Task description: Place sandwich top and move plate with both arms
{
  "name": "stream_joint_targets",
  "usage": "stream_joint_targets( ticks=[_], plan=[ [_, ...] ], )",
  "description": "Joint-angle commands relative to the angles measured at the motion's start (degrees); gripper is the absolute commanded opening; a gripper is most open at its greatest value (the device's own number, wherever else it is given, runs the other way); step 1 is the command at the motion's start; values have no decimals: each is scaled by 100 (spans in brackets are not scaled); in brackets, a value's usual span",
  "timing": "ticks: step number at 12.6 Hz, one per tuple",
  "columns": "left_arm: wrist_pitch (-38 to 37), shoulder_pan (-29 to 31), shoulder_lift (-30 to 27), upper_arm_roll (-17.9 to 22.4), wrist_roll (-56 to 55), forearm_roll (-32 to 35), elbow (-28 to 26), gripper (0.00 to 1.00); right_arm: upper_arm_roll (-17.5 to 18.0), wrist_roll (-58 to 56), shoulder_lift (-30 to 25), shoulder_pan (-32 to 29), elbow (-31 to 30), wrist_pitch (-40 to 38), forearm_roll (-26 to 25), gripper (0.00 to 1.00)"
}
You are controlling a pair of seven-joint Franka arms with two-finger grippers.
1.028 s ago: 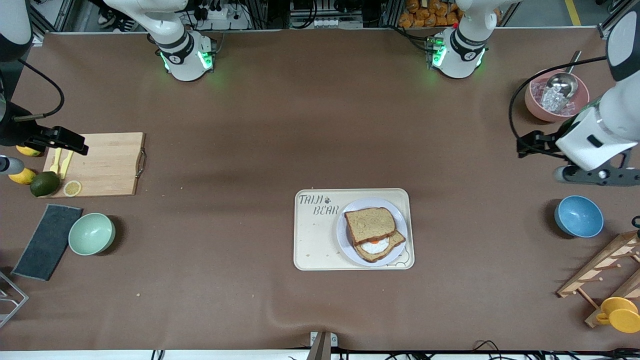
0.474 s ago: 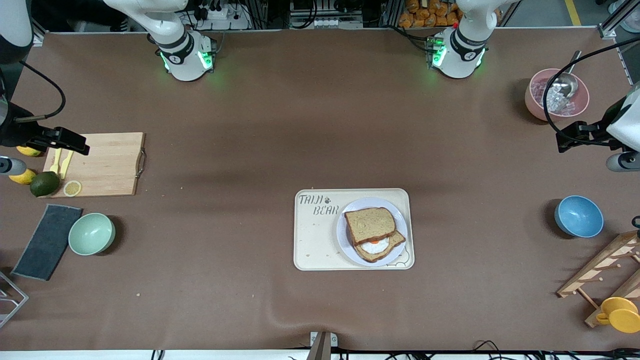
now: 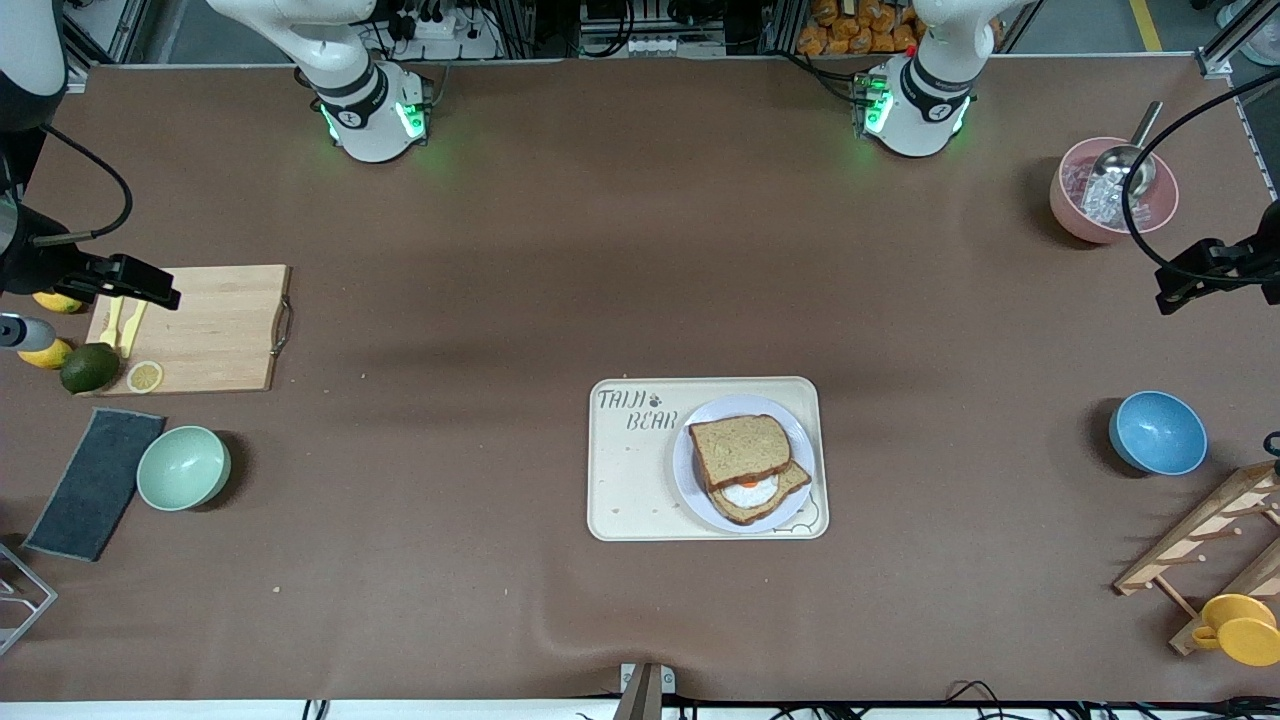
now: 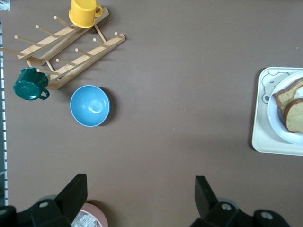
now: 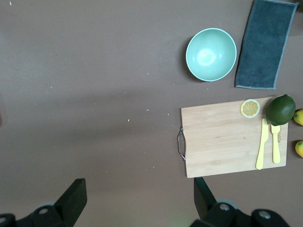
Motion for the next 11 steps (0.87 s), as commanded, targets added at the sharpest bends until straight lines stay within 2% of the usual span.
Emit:
stream_joint_targets(
  ticks=[1, 3, 5, 7, 11],
  plan=[
    [389, -226, -587, 187, -52, -305, -794, 100, 15, 32, -4, -20, 10, -44, 28, 100],
    [442, -1707, -903, 1773, -44, -491, -1164, 100, 15, 32, -4, -11, 10, -44, 28, 100],
    [469, -1950, -1080, 2052, 1, -763, -1419, 100, 15, 32, 4, -11, 10, -44, 28, 100],
    [626, -2224, -1344, 2219, -70, -764, -1779, 100, 15, 32, 4, -20, 10, -44, 63, 100],
    [540, -2364, -1476, 2290, -122, -764, -1834, 100, 6, 32, 4, -20, 1, -44, 98, 100]
  ],
)
